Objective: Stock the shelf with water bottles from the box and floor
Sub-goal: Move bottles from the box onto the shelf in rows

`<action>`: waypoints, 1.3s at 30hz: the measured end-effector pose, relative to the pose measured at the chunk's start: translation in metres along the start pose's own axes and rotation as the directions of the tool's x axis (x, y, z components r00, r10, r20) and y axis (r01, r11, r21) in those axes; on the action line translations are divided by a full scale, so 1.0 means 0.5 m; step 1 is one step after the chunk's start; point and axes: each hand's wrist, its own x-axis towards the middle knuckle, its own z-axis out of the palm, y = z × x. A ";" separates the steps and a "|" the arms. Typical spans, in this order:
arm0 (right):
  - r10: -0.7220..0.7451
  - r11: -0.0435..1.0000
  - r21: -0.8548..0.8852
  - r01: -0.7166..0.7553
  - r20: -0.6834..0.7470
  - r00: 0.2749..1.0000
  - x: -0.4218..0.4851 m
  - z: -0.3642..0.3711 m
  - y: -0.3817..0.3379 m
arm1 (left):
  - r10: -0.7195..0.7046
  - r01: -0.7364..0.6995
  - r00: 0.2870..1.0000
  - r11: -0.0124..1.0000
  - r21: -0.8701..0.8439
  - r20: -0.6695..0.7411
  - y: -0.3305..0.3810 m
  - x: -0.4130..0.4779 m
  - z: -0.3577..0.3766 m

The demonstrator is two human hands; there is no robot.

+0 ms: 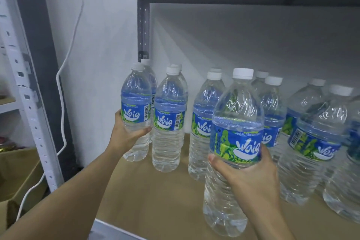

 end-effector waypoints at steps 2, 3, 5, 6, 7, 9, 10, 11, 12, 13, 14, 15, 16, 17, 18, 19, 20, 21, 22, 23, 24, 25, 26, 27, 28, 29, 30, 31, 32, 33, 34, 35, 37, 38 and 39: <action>-0.001 1.000 0.006 0.001 -0.006 1.000 -0.001 -0.006 -0.003 | -0.012 0.012 1.000 1.000 0.012 0.015 0.010 -0.005 0.000; -0.003 1.000 0.009 0.003 -0.010 1.000 -0.001 -0.008 -0.004 | -0.023 0.023 0.999 0.999 0.023 0.026 0.016 -0.007 -0.001; -0.004 1.000 0.013 0.004 -0.018 1.000 -0.003 -0.014 -0.006 | -0.067 0.062 0.995 0.996 0.066 0.076 0.026 -0.011 -0.009; -0.004 1.000 0.016 0.005 -0.021 1.000 -0.004 -0.017 -0.007 | -0.102 0.091 0.990 0.990 0.106 0.102 0.030 -0.014 -0.015; -0.008 1.000 0.017 0.009 -0.025 1.000 -0.006 -0.020 -0.008 | -0.132 0.115 0.985 0.982 0.150 0.110 0.035 -0.019 -0.021; -0.016 1.000 0.006 0.016 -0.033 0.999 -0.008 -0.029 -0.006 | -0.198 0.200 0.980 0.943 0.267 -0.033 0.050 -0.037 -0.023; -0.019 1.000 -0.002 0.019 -0.036 0.999 -0.009 -0.035 -0.006 | -0.191 0.234 0.967 0.927 0.294 -0.167 0.064 -0.058 -0.017; -0.020 1.000 -0.014 0.019 -0.038 0.999 -0.010 -0.041 -0.005 | -0.131 0.215 0.953 0.929 0.301 -0.274 0.079 -0.085 -0.007; -0.020 0.999 -0.029 0.019 -0.039 0.999 -0.011 -0.050 -0.002 | -0.035 0.143 0.944 0.939 0.313 -0.328 0.097 -0.118 0.006; -0.023 0.999 -0.039 0.022 -0.042 0.999 -0.013 -0.062 -0.002 | 0.079 0.038 0.941 0.941 0.336 -0.329 0.116 -0.152 0.023; -0.029 0.999 -0.046 0.027 -0.047 0.998 -0.015 -0.074 -0.001 | 0.180 -0.067 0.936 0.934 0.350 -0.302 0.130 -0.185 0.045; -0.036 0.998 -0.053 0.033 -0.052 0.998 -0.018 -0.090 -0.002 | 0.249 -0.153 0.933 0.929 0.338 -0.261 0.145 -0.218 0.071; -0.041 0.997 -0.061 0.038 -0.056 0.998 -0.020 -0.106 -0.002 | 0.278 -0.204 0.935 0.930 0.305 -0.219 0.163 -0.247 0.099; -0.046 0.997 -0.068 0.042 -0.060 0.997 -0.022 -0.124 -0.001 | 0.283 -0.232 0.943 0.936 0.263 -0.174 0.180 -0.275 0.129; -0.049 0.996 -0.075 0.044 -0.069 0.996 -0.023 -0.142 0.001 | 0.282 -0.251 0.952 0.940 0.232 -0.115 0.196 -0.302 0.162; -0.054 0.996 -0.080 0.047 -0.082 0.995 -0.023 -0.159 0.003 | 0.281 -0.266 0.959 0.939 0.217 -0.041 0.210 -0.328 0.195; -0.059 0.995 -0.089 0.050 -0.102 0.993 -0.021 -0.177 0.005 | 0.270 -0.273 0.962 0.937 0.218 0.045 0.221 -0.354 0.228; -0.062 0.994 -0.102 0.049 -0.125 0.990 -0.019 -0.197 0.008 | 0.248 -0.273 0.960 0.934 0.231 0.134 0.231 -0.378 0.259; -0.065 0.993 -0.111 0.049 -0.148 0.987 -0.018 -0.218 0.007 | 0.215 -0.268 0.952 0.928 0.257 0.217 0.242 -0.402 0.288; -0.068 0.993 -0.112 0.050 -0.166 0.984 -0.017 -0.242 0.006 | 0.185 -0.269 0.939 0.921 0.283 0.290 0.253 -0.427 0.315; -0.068 0.993 -0.109 0.049 -0.180 0.981 -0.016 -0.268 0.005 | 0.175 -0.286 0.919 0.912 0.293 0.352 0.268 -0.452 0.338; -0.072 0.993 -0.104 0.052 -0.192 0.979 -0.016 -0.295 0.002 | 0.181 -0.312 0.897 0.905 0.288 0.404 0.284 -0.479 0.359; -0.078 0.993 -0.106 0.057 -0.208 0.975 -0.017 -0.324 0.001 | 0.192 -0.338 0.873 0.901 0.273 0.448 0.300 -0.506 0.380; -0.091 0.991 -0.120 0.065 -0.226 0.970 -0.018 -0.354 0.000 | 0.200 -0.355 0.853 0.899 0.255 0.482 0.313 -0.531 0.401; -0.103 0.987 -0.143 0.069 -0.242 0.965 -0.020 -0.385 0.000 | 0.200 -0.364 0.836 0.899 0.244 0.510 0.326 -0.555 0.423; -0.116 0.983 -0.170 0.074 -0.257 0.959 -0.022 -0.416 0.004 | 0.193 -0.365 0.823 0.900 0.238 0.535 0.337 -0.577 0.446; -0.128 0.978 -0.192 0.077 -0.272 0.954 -0.023 -0.447 0.010 | 0.178 -0.360 0.810 0.903 0.234 0.559 0.348 -0.599 0.469; -0.139 0.974 -0.215 0.077 -0.290 0.947 -0.022 -0.479 0.018 | 0.152 -0.350 0.794 0.906 0.238 0.588 0.357 -0.621 0.493; -0.148 0.968 -0.240 0.073 -0.315 0.938 -0.021 -0.510 0.027 | 0.120 -0.343 0.775 0.904 0.254 0.621 0.363 -0.641 0.519; -0.157 0.961 -0.270 0.063 -0.343 0.926 -0.020 -0.538 0.036 | 0.094 -0.346 0.752 0.898 0.271 0.652 0.365 -0.660 0.546; -0.165 0.952 -0.301 0.051 -0.370 0.914 -0.017 -0.564 0.047 | 0.072 -0.356 0.728 0.890 0.285 0.682 0.366 -0.677 0.572; -0.175 0.944 -0.326 0.042 -0.391 0.904 -0.014 -0.589 0.056 | 0.053 -0.366 0.703 0.882 0.297 0.709 0.361 -0.693 0.599; -0.185 0.933 -0.358 0.025 -0.421 0.888 -0.008 -0.634 0.076 | 0.014 -0.392 0.662 0.859 0.330 0.749 0.345 -0.723 0.647; -0.186 0.933 -0.360 0.018 -0.439 0.879 -0.005 -0.653 0.083 | -0.012 -0.416 0.646 0.833 0.365 0.763 0.335 -0.736 0.665; -0.187 0.933 -0.360 0.011 -0.457 0.870 -0.002 -0.668 0.089 | -0.040 -0.450 0.631 0.794 0.407 0.775 0.322 -0.746 0.679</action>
